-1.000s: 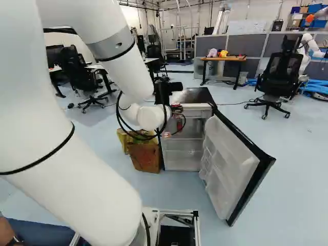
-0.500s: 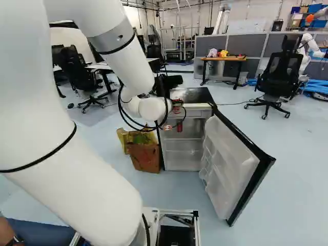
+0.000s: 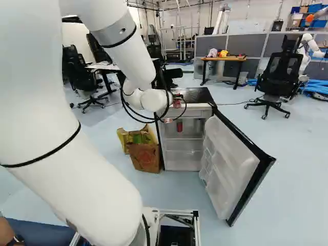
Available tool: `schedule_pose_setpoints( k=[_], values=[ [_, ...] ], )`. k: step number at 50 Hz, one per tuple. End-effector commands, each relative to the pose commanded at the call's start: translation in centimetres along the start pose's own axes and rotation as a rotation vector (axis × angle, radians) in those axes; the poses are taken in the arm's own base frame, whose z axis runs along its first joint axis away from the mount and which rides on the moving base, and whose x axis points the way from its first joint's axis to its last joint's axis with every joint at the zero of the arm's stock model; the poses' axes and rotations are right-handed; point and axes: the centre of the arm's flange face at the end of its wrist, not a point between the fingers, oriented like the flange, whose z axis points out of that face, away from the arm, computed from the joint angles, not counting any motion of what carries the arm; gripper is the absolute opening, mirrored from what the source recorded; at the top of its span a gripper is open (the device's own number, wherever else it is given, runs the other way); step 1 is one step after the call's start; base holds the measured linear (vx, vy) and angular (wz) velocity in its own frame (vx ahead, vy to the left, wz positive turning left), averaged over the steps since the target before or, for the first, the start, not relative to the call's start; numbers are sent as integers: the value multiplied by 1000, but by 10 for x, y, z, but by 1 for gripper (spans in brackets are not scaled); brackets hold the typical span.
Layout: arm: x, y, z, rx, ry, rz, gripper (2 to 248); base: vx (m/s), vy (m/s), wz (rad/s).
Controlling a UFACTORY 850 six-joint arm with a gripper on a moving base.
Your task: Grab a drink from the fridge
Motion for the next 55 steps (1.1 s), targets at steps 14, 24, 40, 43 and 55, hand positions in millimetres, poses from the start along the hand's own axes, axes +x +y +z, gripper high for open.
schedule_pose_setpoints(
  k=[14,24,40,43,55],
  values=[
    [19,-3,12,11,9,-10,92,0,0,0],
    [28,-7,25,21,3,-16,92,0,0,0],
    [35,-14,49,39,-21,-25,92,0,0,0],
    [37,-15,53,43,-25,-26,92,0,0,0],
    [43,-21,72,57,-26,-33,92,0,0,0]
  ],
)
